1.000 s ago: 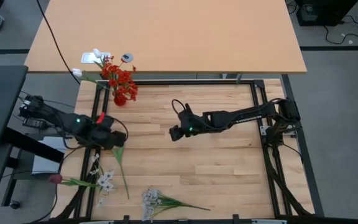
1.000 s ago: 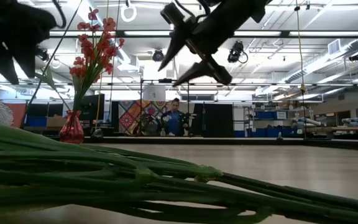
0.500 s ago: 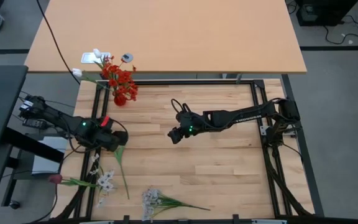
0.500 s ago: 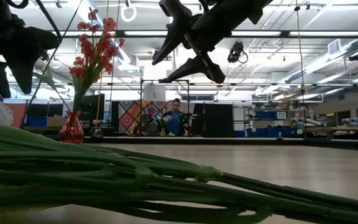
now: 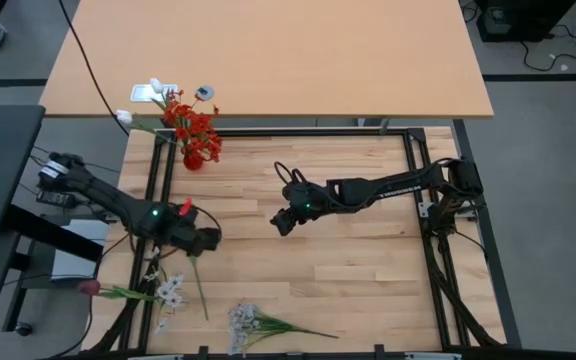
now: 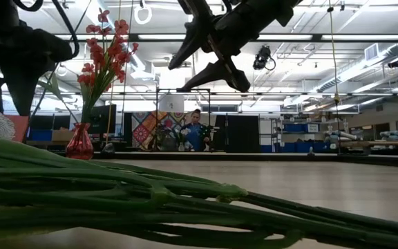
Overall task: Sort flowers into vase by color
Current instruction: Put the red tulip into the transparent vase
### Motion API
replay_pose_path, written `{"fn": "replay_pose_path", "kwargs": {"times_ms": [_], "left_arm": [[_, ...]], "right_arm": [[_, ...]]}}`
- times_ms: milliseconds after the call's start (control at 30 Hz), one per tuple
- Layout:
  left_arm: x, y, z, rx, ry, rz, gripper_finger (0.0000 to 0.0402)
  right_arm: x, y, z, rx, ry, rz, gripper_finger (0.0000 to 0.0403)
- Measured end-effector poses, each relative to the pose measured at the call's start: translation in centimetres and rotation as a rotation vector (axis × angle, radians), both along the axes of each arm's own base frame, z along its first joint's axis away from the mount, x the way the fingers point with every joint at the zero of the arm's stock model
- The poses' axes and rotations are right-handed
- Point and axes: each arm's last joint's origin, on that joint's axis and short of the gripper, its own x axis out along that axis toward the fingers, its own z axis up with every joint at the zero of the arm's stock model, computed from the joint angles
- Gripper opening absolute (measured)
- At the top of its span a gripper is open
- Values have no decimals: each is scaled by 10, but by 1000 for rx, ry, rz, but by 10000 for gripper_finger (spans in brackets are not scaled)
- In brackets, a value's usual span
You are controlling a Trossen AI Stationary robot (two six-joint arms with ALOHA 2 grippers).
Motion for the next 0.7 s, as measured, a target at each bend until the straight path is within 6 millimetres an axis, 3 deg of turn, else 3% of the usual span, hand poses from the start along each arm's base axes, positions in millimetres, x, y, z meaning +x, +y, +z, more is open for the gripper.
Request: {"fn": "replay_pose_path", "kwargs": {"times_ms": [100,300,467,700], "left_arm": [[4,-8,-10,-41,-33,12,215],[-9,-17,-39,-118,49,119,215],[-17,-21,-50,-135,69,138,214],[-25,-17,-70,-143,101,138,177]], "right_arm": [[-1,0,-1,-13,8,9,200],[-3,0,-3,-32,43,26,200],[-5,0,-5,-52,70,44,200],[-5,-1,-6,-55,81,53,200]]}}
